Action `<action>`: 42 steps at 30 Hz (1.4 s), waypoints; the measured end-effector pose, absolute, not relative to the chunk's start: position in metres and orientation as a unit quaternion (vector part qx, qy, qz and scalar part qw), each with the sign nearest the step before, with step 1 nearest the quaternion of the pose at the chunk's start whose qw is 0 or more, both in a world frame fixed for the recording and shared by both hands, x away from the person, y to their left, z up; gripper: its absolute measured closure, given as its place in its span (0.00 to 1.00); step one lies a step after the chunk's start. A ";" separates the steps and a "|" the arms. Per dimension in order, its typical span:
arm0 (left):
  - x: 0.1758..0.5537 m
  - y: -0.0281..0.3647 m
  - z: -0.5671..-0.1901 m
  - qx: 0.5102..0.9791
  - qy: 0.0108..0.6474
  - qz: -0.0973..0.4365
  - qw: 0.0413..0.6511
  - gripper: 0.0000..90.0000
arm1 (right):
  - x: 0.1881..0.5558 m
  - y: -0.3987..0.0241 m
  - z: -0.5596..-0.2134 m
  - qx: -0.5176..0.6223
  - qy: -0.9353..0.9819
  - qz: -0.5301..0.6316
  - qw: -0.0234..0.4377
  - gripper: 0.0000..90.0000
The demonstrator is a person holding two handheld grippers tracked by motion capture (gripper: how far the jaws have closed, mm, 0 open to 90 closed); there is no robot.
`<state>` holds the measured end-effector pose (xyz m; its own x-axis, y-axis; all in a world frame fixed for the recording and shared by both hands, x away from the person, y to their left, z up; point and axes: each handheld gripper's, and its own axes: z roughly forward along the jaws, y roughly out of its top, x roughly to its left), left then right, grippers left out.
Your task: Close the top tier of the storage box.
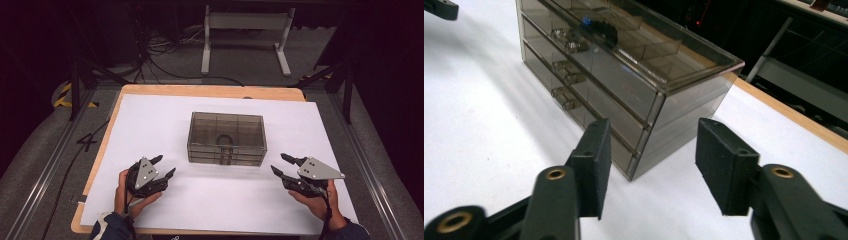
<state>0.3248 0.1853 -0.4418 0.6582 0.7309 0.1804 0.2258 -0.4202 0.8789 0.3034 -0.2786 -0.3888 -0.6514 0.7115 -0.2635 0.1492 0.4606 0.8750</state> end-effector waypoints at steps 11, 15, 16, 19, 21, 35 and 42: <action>0.321 0.198 -0.445 0.790 0.318 0.286 0.439 0.31 | 0.302 -0.289 -0.400 0.281 0.797 0.430 0.317 0.43; 0.320 0.204 -0.448 0.796 0.320 0.286 0.426 0.28 | 0.301 -0.293 -0.404 0.280 0.801 0.422 0.319 0.38; 0.320 0.204 -0.448 0.796 0.320 0.286 0.426 0.27 | 0.301 -0.293 -0.404 0.280 0.801 0.422 0.319 0.38; 0.318 0.208 -0.450 0.798 0.320 0.285 0.423 0.26 | 0.301 -0.297 -0.409 0.286 0.802 0.410 0.327 0.33; 0.317 0.210 -0.450 0.798 0.323 0.287 0.421 0.24 | 0.302 -0.299 -0.411 0.290 0.803 0.404 0.329 0.31; 0.309 0.234 -0.453 0.800 0.331 0.278 0.416 0.17 | 0.296 -0.330 -0.423 0.331 0.791 0.388 0.338 0.23; 0.305 0.246 -0.455 0.803 0.332 0.275 0.413 0.15 | 0.291 -0.348 -0.429 0.361 0.781 0.380 0.339 0.22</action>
<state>0.3048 0.2460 -0.4553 0.6289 0.7592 0.1676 0.3051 -0.4393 0.8450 0.2907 -0.3485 -0.4286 -0.5099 0.8212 -0.2562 0.3060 0.4515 0.8382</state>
